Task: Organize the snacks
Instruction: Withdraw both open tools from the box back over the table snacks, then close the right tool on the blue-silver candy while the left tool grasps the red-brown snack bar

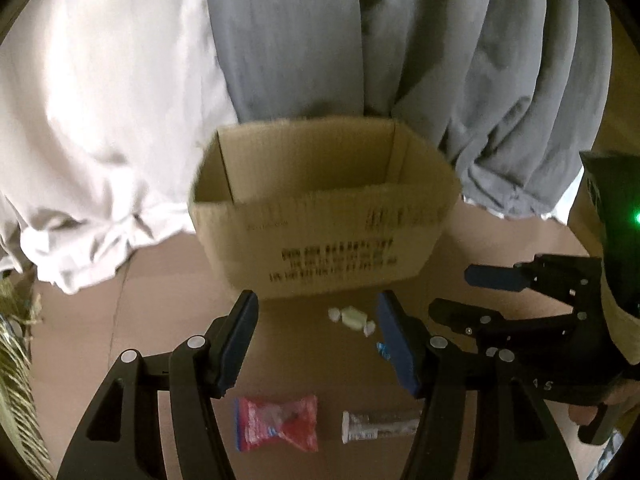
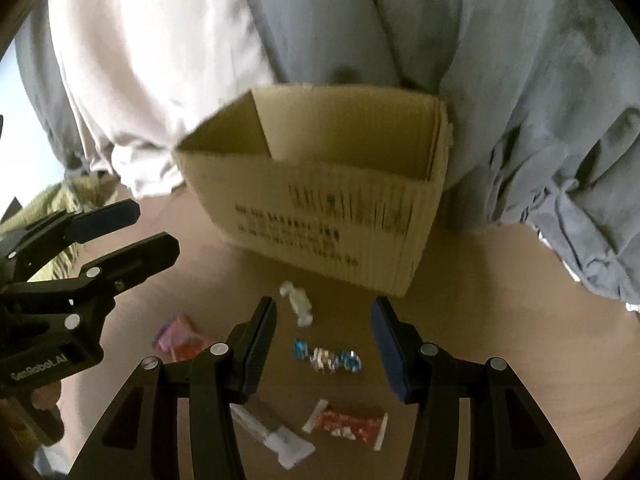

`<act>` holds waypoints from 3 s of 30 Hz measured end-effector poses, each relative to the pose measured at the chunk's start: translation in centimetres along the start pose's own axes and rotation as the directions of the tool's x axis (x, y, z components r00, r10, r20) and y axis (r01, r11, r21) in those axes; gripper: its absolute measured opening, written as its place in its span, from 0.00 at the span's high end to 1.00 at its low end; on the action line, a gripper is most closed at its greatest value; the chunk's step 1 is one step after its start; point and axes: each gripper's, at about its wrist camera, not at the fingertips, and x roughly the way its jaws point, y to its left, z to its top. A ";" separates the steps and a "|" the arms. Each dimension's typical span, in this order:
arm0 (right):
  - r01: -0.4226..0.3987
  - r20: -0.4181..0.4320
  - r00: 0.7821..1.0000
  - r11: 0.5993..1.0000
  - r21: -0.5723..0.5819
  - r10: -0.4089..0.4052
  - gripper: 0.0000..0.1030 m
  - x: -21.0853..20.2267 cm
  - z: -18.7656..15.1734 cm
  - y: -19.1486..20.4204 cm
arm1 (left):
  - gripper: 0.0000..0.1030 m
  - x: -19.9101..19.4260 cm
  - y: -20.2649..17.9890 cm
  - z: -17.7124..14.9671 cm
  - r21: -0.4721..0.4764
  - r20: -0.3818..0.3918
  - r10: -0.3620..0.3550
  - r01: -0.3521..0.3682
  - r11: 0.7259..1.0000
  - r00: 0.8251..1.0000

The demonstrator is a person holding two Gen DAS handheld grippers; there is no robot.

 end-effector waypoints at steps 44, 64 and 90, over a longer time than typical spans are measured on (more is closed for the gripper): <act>-0.058 -0.263 0.965 0.966 -0.250 -0.011 0.73 8.1 -3.5 1.0 | 0.41 6.3 -0.6 -4.0 -0.021 -0.234 -0.040 0.036 0.999 0.971; 0.171 -0.041 0.985 0.976 0.131 -0.167 0.73 -2.3 -7.1 -3.8 | 0.41 3.9 -8.6 -3.8 0.313 -0.231 -0.226 0.292 0.904 0.946; 0.225 -0.086 0.974 0.898 0.378 -0.208 0.73 -3.0 -12.7 -6.0 | 0.77 8.4 -14.3 -5.9 0.494 -0.369 -0.282 0.443 0.748 0.886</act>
